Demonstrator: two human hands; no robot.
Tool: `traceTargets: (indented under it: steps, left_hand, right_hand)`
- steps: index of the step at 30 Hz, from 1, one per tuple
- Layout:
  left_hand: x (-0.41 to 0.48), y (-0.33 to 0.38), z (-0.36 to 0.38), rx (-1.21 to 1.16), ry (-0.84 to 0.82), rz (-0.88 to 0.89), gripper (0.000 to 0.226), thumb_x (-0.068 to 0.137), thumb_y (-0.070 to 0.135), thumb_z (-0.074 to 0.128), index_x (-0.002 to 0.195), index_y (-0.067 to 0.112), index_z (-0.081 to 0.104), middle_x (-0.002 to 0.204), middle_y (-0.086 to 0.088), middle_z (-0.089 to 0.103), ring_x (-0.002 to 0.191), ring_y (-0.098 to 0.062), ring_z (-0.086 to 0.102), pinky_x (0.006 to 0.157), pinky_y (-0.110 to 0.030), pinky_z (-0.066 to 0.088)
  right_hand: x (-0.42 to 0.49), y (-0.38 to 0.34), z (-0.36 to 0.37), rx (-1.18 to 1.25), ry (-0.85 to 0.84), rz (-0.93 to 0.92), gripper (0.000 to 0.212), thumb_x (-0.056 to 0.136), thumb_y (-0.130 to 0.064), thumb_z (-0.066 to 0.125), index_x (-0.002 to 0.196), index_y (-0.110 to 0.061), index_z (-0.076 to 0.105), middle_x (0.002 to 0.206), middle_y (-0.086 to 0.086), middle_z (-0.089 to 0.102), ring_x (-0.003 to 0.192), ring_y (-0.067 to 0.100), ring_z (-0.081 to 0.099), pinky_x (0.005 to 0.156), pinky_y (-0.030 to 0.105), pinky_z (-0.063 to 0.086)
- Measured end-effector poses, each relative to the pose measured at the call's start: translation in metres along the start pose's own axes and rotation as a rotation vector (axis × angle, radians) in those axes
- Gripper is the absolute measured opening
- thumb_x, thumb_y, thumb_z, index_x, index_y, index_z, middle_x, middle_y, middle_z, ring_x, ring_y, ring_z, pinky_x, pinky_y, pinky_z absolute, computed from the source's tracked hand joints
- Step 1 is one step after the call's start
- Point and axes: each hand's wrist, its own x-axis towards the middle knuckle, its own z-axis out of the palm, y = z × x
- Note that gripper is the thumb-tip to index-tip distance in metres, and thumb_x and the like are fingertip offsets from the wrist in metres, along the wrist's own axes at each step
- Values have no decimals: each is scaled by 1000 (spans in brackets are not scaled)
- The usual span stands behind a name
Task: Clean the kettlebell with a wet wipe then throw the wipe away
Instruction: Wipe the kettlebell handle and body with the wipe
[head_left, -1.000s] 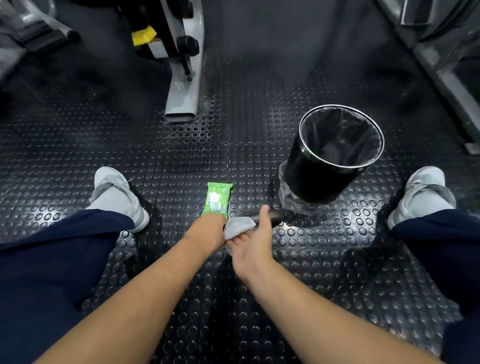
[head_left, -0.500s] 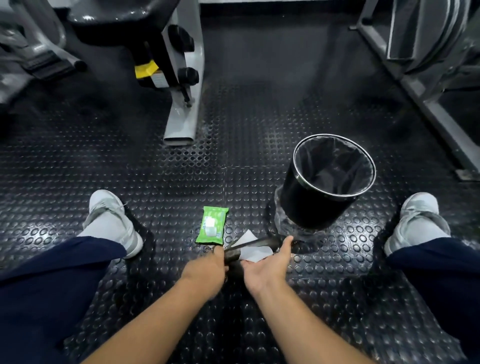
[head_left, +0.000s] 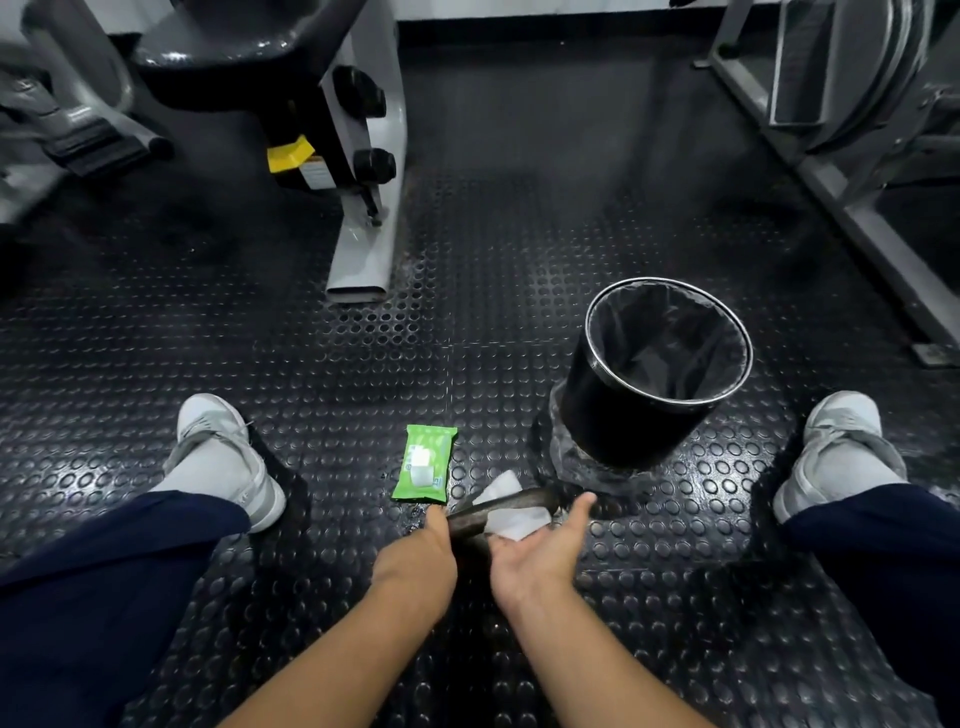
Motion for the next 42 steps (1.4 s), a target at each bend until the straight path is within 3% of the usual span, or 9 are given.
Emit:
traceTargets:
  steps: [2, 4, 11, 14, 18, 26, 33, 37, 42]
  left_hand:
    - [1, 1, -2, -1, -14, 11, 57, 100, 2, 41, 152, 0, 17, 129, -9, 65, 114, -26, 71, 88, -38, 57]
    - [0, 1, -5, -25, -37, 7, 54, 100, 2, 41, 150, 3, 20, 130, -8, 64, 116, -26, 70, 88, -37, 56]
    - [-4, 1, -5, 54, -28, 13, 82, 97, -2, 48, 157, -9, -7, 136, -14, 61, 113, -27, 70, 87, -39, 57]
    - [-2, 1, -5, 58, -23, -5, 79, 97, -1, 47, 157, -8, -5, 130, -12, 65, 112, -27, 71, 85, -39, 57]
    - [0, 2, -3, -14, -33, -39, 64, 99, 3, 43, 155, 1, 12, 124, -7, 69, 110, -25, 72, 86, -39, 58]
    - [-1, 0, -3, -63, -15, -56, 73, 96, -1, 46, 158, 3, 7, 119, -8, 72, 104, -26, 73, 85, -39, 58]
    - [2, 0, -2, -61, -16, -41, 63, 99, 4, 42, 156, 4, 15, 125, -5, 69, 112, -25, 71, 88, -38, 57]
    - [0, 1, -3, -34, -20, -38, 73, 99, 0, 44, 159, 0, 3, 127, -7, 69, 112, -25, 71, 89, -38, 57]
    - [-1, 1, -4, -13, -10, -38, 72, 98, -1, 43, 159, 0, 4, 125, -7, 70, 109, -25, 72, 84, -37, 57]
  right_hand:
    - [-19, 19, 6, -127, -34, 47, 91, 89, -83, 45, 137, -8, 63, 124, 18, 75, 111, 32, 74, 99, 49, 55]
    - [-25, 30, 2, -178, -72, 103, 88, 90, -83, 43, 129, -9, 69, 113, 18, 78, 99, 32, 78, 87, 44, 57]
    - [9, -11, -12, 43, -66, 33, 114, 80, -91, 48, 158, -7, 39, 153, 23, 52, 145, 42, 46, 124, 64, 25]
    - [4, -5, -8, -5, -73, 12, 109, 82, -89, 49, 155, -8, 45, 147, 20, 60, 137, 39, 56, 120, 59, 37]
    - [-26, 25, 0, -254, -115, 114, 92, 88, -85, 43, 133, -8, 66, 116, 20, 77, 108, 34, 75, 93, 44, 57]
    - [8, -16, -13, 6, -35, 15, 111, 82, -88, 50, 156, -6, 42, 149, 21, 57, 137, 42, 54, 117, 60, 38]
    - [-26, 25, 0, -231, -147, 141, 93, 87, -83, 49, 134, -5, 65, 117, 22, 76, 105, 36, 76, 97, 47, 56]
    - [-12, 4, -5, -105, -92, 39, 92, 86, -81, 54, 138, -5, 60, 123, 23, 74, 114, 42, 71, 109, 58, 49]
    - [-5, -9, -4, -88, -42, -40, 92, 87, -80, 55, 143, -8, 57, 127, 18, 73, 119, 36, 68, 111, 55, 48]
